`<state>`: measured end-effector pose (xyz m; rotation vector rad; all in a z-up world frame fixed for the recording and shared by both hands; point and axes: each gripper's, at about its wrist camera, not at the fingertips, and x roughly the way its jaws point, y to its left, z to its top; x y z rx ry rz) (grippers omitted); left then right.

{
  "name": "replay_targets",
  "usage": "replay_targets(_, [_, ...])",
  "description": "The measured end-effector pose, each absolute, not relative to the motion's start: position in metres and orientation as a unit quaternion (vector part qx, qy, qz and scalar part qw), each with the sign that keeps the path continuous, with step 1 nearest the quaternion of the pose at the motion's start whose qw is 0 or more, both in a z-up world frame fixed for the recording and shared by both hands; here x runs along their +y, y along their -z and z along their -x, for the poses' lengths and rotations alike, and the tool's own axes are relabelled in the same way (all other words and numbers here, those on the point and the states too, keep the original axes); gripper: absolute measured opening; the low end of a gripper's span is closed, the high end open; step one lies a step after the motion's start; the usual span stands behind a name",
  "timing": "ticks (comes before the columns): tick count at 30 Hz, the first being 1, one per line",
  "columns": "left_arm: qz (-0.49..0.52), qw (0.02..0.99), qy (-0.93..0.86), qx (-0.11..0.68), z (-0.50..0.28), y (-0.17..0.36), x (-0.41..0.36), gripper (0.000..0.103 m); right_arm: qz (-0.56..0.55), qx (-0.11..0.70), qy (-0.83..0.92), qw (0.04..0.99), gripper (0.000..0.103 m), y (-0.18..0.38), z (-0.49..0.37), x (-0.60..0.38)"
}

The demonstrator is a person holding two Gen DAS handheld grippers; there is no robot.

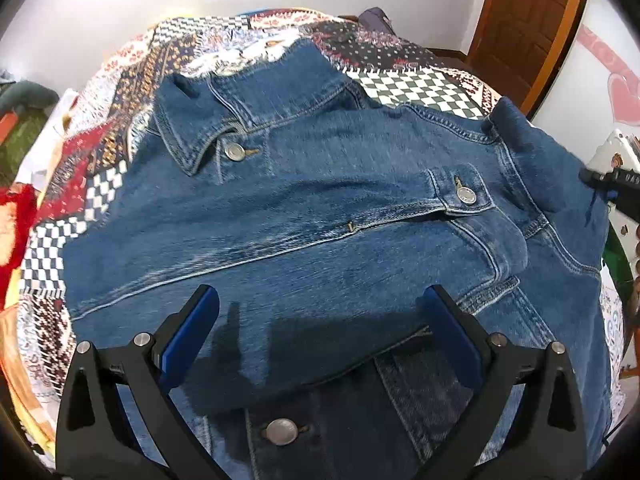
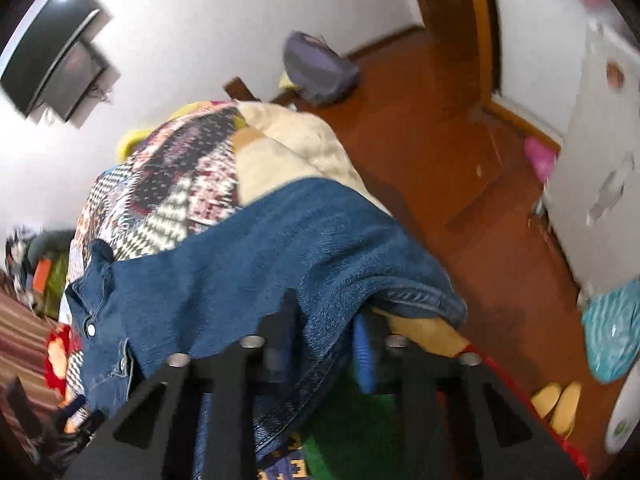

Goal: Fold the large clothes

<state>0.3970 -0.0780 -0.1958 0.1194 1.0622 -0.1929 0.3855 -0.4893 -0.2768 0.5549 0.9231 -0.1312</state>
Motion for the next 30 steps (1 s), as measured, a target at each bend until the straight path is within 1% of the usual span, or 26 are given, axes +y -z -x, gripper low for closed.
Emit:
replay_targets(2, [-0.059, 0.861, 0.089, 0.498, -0.393, 0.189, -0.075, 0.102, -0.260, 0.423, 0.051, 0.866, 0.013, 0.260, -0.384, -0.483])
replay_targets(5, [-0.051, 0.868, 0.085, 0.487, -0.388, 0.179, -0.065, 0.102, -0.256, 0.384, 0.034, 0.887, 0.011, 0.230, -0.378, -0.474])
replay_targets(8, [-0.039, 0.874, 0.081, 0.478, -0.383, 0.170, -0.055, 0.102, -0.218, 0.339, 0.008, 0.915, 0.010, 0.188, -0.368, -0.448])
replay_targets(14, [-0.020, 0.884, 0.071, 0.461, -0.371, 0.156, -0.032, 0.102, -0.185, 0.307, -0.078, 0.930, 0.009, 0.136, -0.370, -0.378])
replay_targets(17, [-0.012, 0.889, 0.067, 0.453, -0.363, 0.149, -0.020, 0.102, -0.186, 0.310, -0.122, 0.924, 0.009, 0.125, -0.379, -0.340])
replay_targets(20, [-0.004, 0.894, 0.059, 0.444, -0.353, 0.144, -0.004, 0.102, -0.187, 0.326, -0.162, 0.912, 0.009, 0.126, -0.393, -0.295])
replay_targets(23, [0.003, 0.898, 0.048, 0.437, -0.343, 0.140, 0.015, 0.102, -0.183, 0.363, -0.197, 0.892, 0.009, 0.144, -0.406, -0.248])
replay_targets(27, [0.011, 0.898, 0.030, 0.439, -0.331, 0.140, 0.040, 0.102, -0.170, 0.439, -0.233, 0.851, 0.009, 0.188, -0.415, -0.189])
replay_targets(30, [0.010, 0.896, 0.016, 0.444, -0.323, 0.145, 0.054, 0.102, -0.157, 0.484, -0.237, 0.827, 0.009, 0.221, -0.414, -0.168])
